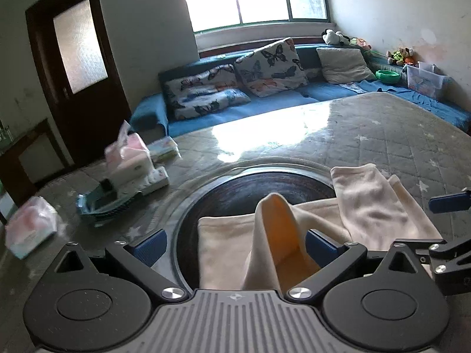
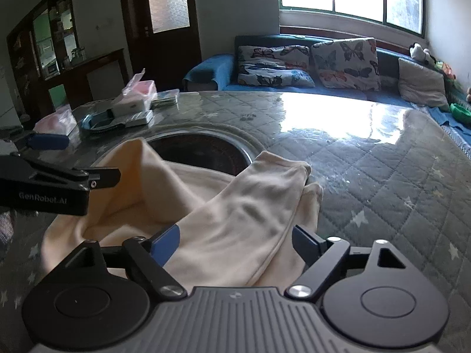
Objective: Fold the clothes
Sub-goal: 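Grasp the sweatshirt edge with the left gripper while the right gripper grasps another edge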
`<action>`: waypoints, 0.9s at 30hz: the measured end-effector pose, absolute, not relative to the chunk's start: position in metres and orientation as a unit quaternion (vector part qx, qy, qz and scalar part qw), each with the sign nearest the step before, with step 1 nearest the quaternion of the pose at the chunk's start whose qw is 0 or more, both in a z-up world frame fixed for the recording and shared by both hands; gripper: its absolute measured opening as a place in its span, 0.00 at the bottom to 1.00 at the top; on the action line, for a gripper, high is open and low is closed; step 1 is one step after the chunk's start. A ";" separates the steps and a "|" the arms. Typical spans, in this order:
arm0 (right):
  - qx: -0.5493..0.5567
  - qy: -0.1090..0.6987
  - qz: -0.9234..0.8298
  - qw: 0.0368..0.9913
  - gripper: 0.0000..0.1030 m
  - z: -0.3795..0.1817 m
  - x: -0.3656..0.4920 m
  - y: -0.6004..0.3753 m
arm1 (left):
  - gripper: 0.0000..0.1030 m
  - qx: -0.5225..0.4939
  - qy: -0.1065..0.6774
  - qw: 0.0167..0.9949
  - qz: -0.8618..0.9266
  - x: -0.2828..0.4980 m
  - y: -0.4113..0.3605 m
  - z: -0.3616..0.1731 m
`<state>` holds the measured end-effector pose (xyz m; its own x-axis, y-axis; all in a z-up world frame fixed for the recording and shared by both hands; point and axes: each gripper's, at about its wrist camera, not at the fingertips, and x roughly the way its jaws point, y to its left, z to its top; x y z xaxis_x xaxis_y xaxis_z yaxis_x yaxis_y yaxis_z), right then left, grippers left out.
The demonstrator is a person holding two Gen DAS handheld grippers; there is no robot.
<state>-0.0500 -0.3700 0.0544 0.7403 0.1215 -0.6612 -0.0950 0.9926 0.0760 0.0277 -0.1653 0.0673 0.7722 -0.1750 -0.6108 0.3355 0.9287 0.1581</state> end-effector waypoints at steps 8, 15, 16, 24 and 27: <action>0.029 0.373 0.049 0.926 0.67 0.043 -0.008 -0.380 | 0.92 0.109 0.329 0.920 -0.186 0.054 -0.175 0.060; 0.025 0.377 0.049 0.924 0.63 0.038 0.017 -0.387 | 0.39 0.098 0.360 0.903 -0.215 0.074 -0.181 0.042; 0.022 0.376 0.048 0.925 0.63 0.038 0.022 -0.387 | 0.25 0.094 0.364 0.900 -0.222 0.075 -0.181 0.040; 0.020 0.385 0.050 0.921 0.53 0.031 0.068 -0.383 | 0.11 0.103 0.344 0.904 -0.231 0.068 -0.181 0.038; 0.008 0.388 0.045 0.921 0.51 0.024 0.080 -0.377 | 0.11 0.103 0.341 0.906 -0.230 0.068 -0.178 0.041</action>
<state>0.0799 -0.3774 0.0236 0.6956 0.0884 -0.7129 -0.0759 0.9959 0.0494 0.0679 -0.1779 0.0405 0.6620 -0.3463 -0.6647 0.4861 0.8734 0.0291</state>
